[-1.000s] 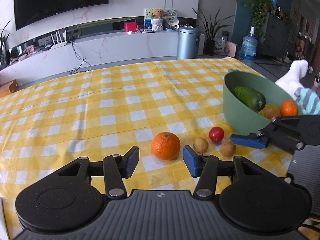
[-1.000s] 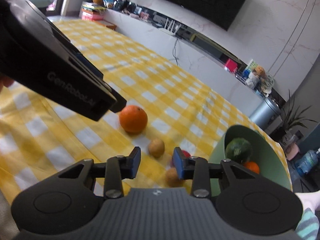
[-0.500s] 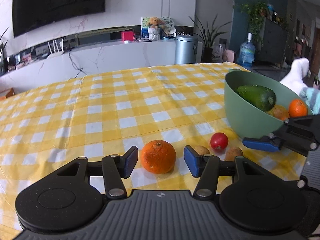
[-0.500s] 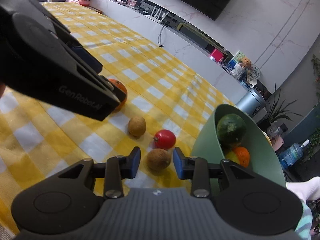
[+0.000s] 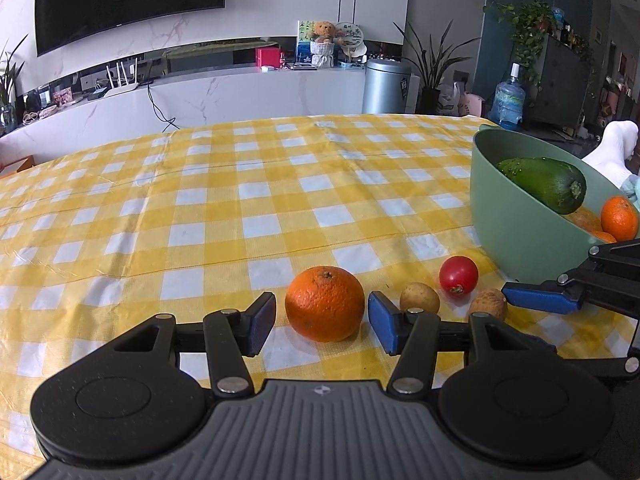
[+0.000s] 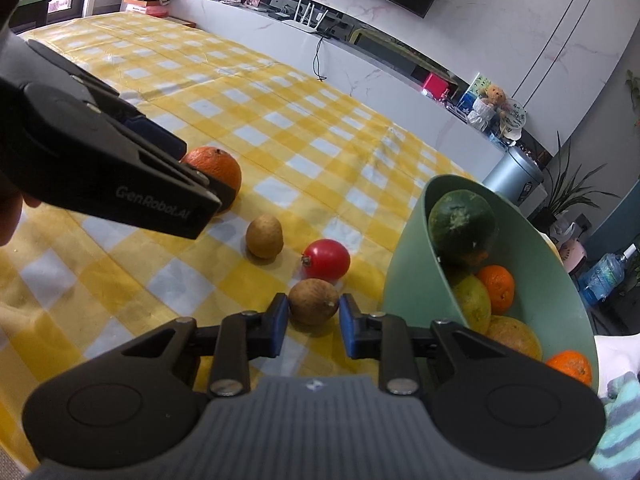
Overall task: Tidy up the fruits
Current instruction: 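Grasp the orange with the left gripper while the right gripper grasps a brown kiwi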
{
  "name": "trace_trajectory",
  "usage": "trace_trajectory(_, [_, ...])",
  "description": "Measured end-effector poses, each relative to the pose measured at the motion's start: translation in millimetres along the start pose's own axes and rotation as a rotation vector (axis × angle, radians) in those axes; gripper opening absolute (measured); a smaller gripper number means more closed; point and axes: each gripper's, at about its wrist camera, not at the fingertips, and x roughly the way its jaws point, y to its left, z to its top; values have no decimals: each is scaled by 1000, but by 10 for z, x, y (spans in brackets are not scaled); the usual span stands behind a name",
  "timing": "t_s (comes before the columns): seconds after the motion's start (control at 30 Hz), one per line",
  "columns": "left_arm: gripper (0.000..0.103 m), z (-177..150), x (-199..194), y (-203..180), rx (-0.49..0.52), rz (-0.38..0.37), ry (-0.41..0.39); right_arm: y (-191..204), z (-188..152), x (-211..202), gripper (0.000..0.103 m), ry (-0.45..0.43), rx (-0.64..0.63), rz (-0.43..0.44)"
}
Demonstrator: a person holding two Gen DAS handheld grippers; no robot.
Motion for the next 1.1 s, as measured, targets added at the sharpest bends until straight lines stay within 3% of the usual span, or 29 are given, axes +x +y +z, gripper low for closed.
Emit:
trace_trajectory(0.1, [63, 4, 17, -3, 0, 3, 2, -5, 7, 6, 23, -1, 3, 6])
trace_trajectory(0.27, [52, 1, 14, 8, -7, -16, 2, -13, 7, -3, 24, -2, 3, 9])
trace_trajectory(0.57, [50, 7, -28, 2, -16, -10, 3, -6, 24, -31, 23, -11, 6, 12])
trace_trajectory(1.1, [50, 119, -424, -125, -27, 13, -42, 10, 146, -458, 23, -153, -7, 67])
